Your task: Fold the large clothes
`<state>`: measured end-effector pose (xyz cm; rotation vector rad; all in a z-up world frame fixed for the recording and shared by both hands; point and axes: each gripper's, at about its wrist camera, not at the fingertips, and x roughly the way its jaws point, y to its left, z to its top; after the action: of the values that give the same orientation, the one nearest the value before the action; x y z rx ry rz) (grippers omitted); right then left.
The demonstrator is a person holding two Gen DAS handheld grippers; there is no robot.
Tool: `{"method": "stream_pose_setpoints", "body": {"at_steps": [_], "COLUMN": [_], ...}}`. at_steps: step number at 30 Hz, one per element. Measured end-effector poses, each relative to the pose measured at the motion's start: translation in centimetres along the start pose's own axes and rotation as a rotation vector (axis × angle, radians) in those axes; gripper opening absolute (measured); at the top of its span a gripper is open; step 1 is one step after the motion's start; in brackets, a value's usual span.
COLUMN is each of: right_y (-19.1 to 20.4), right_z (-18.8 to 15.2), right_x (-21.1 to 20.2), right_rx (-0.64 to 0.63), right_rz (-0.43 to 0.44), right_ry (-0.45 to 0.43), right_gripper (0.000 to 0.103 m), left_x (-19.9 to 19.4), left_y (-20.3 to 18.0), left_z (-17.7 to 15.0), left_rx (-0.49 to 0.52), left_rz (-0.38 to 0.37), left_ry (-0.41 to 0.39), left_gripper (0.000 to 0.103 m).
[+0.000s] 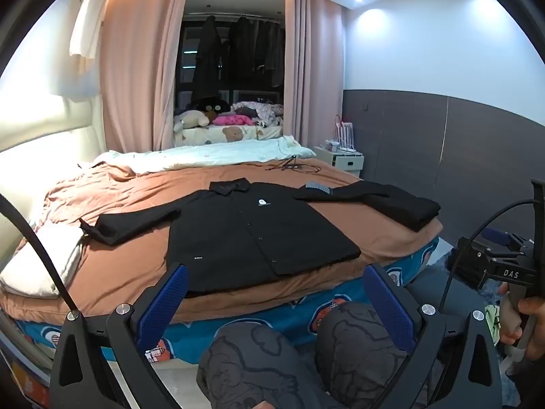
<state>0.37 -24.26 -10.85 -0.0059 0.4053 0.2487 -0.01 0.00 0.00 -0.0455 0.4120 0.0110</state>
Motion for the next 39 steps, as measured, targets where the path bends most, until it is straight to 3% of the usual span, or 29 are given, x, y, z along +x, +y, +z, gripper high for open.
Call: {"method": "stream_pose_setpoints", "body": {"at_steps": [14,26,39], "right_y": [-0.1,2.0,1.0], "right_z": [-0.7,0.0,-1.1], "right_x": [0.1,-1.3,-2.0], "right_rx": [-0.013,-0.018,-0.011], "right_rz": [-0.047,-0.093,-0.089], "right_ry": [0.007,-0.006,-0.052], "right_gripper": [0.103,0.103,0.103], "left_x": [-0.5,-0.5,-1.0], "left_y": [1.5,2.2,3.2], "left_z": [-1.4,-2.4,-3.0], "left_rx": [0.016,-0.002,-0.033], "left_rz": [0.032,0.002,-0.010], "left_ry": [-0.034,-0.045,-0.047], "left_gripper": [0.103,0.103,0.103]}}
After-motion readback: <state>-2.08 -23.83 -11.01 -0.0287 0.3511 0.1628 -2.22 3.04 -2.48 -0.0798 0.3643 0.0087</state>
